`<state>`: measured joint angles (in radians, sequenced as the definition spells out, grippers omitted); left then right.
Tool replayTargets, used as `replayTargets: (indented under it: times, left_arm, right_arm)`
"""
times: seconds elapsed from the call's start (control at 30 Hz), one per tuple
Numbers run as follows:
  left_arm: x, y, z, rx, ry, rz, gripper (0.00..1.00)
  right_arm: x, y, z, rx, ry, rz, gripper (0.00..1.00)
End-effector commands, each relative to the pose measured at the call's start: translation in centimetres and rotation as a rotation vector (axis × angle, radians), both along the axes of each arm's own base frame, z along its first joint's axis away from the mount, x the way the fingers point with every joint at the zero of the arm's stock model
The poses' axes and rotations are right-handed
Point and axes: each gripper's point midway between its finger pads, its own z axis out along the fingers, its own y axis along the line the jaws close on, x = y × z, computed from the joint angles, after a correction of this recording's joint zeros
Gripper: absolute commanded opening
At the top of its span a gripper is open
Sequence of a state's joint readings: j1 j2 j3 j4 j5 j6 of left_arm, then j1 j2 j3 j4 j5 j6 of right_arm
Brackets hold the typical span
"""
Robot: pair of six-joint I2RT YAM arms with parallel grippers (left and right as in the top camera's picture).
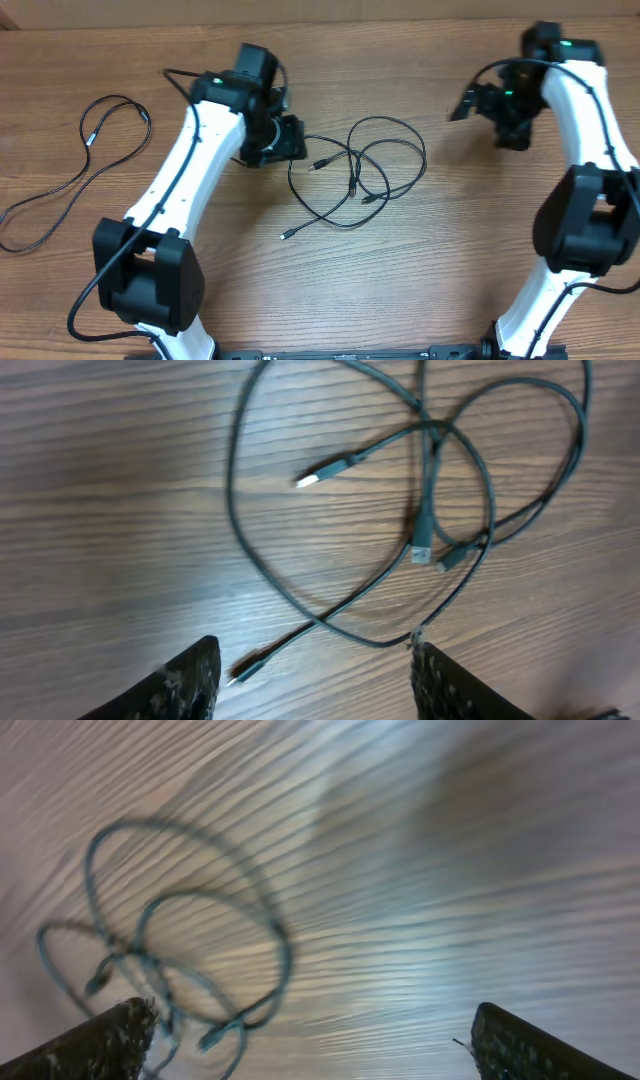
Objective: Untangle cables
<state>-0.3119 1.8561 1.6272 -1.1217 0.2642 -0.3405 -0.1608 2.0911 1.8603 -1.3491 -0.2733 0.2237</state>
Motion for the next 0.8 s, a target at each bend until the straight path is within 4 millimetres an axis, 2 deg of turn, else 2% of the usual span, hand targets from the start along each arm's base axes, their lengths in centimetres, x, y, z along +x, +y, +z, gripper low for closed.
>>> replayTargets:
  times: [0.0, 0.13, 0.2, 0.27, 0.37, 0.4, 0.43, 0.47, 0.63, 0.77]
  left_arm:
    - [0.6, -2.5, 0.8, 0.005, -0.063, -0.016, 0.61]
    - [1.2, -5.5, 0.9, 0.018, -0.139, -0.009, 0.46]
    - [1.4, -6.6, 0.7, 0.042, -0.166, 0.007, 0.42]
    - [1.2, -8.3, 0.3, 0.039, -0.181, 0.006, 0.30]
    - [1.0, -10.5, -0.3, 0.024, -0.201, -0.033, 0.24]
    - [1.0, -11.1, -0.6, 0.030, -0.209, -0.044, 0.10]
    - [0.7, -12.0, -1.3, 0.036, -0.211, -0.062, 0.04]
    - [0.6, -12.5, -1.6, 0.037, -0.210, -0.072, 0.04]
    - [-0.8, -14.2, -5.9, 0.084, -0.139, -0.126, 0.05]
    - [-2.0, -14.2, -10.8, 0.160, -0.056, -0.182, 0.08]
  right_arm:
    - [0.3, -3.2, 0.3, -0.033, -0.017, -0.078, 1.00]
    - [1.4, -5.7, 0.4, -0.046, -0.077, -0.130, 1.00]
    - [1.9, -6.6, 0.5, -0.053, -0.106, -0.145, 1.00]
    - [2.5, -7.2, 0.7, -0.060, -0.133, -0.156, 1.00]
    - [3.1, -7.5, 0.8, -0.066, -0.160, -0.158, 1.00]
    - [3.4, -7.6, 0.9, -0.069, -0.171, -0.158, 1.00]
    - [3.5, -7.6, 0.9, -0.070, -0.178, -0.158, 1.00]
    - [3.6, -7.7, 0.9, -0.071, -0.182, -0.158, 1.00]
    - [3.9, -7.8, 1.0, -0.074, -0.193, -0.159, 1.00]
    - [3.8, -7.7, 1.0, -0.073, -0.192, -0.159, 1.00]
